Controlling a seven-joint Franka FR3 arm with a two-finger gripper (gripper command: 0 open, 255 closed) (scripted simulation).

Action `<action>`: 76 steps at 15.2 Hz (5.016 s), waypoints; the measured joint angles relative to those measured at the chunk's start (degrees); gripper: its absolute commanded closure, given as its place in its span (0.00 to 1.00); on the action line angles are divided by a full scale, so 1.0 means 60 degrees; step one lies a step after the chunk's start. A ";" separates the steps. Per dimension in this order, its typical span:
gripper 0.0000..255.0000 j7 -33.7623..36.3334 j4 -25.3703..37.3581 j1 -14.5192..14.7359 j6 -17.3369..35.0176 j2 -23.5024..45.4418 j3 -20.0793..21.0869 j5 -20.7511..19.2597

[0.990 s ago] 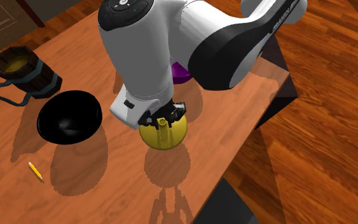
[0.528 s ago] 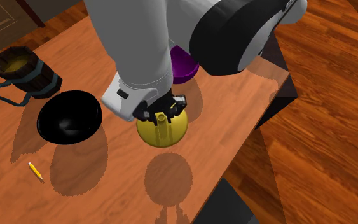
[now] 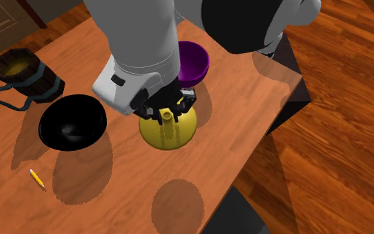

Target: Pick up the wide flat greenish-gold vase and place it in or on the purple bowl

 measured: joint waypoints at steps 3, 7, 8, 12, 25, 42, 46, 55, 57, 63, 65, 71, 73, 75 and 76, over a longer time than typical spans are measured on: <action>1.00 0.0044 0.0597 -0.0169 -0.0439 0.0152 0.0021 0.0076; 1.00 0.0138 0.1923 -0.0601 -0.1275 0.0613 0.0105 0.0305; 1.00 0.0166 0.2182 -0.0681 -0.1459 0.0681 0.0121 0.0343; 1.00 -0.0035 0.0894 -0.0230 -0.1184 -0.0334 -0.0126 -0.0096; 1.00 -0.0299 -0.4423 0.0906 -0.0208 -0.5453 -0.0630 -0.3003; 1.00 -0.0202 -0.7604 0.0480 0.0957 -0.7899 -0.0431 -0.4434; 1.00 -0.0216 -0.8099 0.0458 0.1454 -0.7898 -0.0494 -0.4457; 1.00 -0.0204 -0.9009 0.0404 0.2306 -0.7967 -0.0569 -0.4539; 1.00 -0.0206 -0.9014 0.0404 0.2315 -0.7964 -0.0572 -0.4539; 0.00 -0.0206 -0.9014 0.0404 0.2318 -0.7964 -0.0572 -0.4538; 0.00 -0.0206 -0.9013 0.0404 0.2318 -0.7964 -0.0572 -0.4538; 0.00 -0.0263 -0.7813 0.0463 0.1207 -0.7873 -0.0505 -0.4440; 0.00 -0.0265 -0.7759 0.0463 0.1144 -0.7878 -0.0498 -0.4441; 0.00 -0.0266 -0.7737 0.0463 0.1120 -0.7879 -0.0496 -0.4441; 0.00 -0.0267 -0.7734 0.0463 0.1116 -0.7880 -0.0496 -0.4441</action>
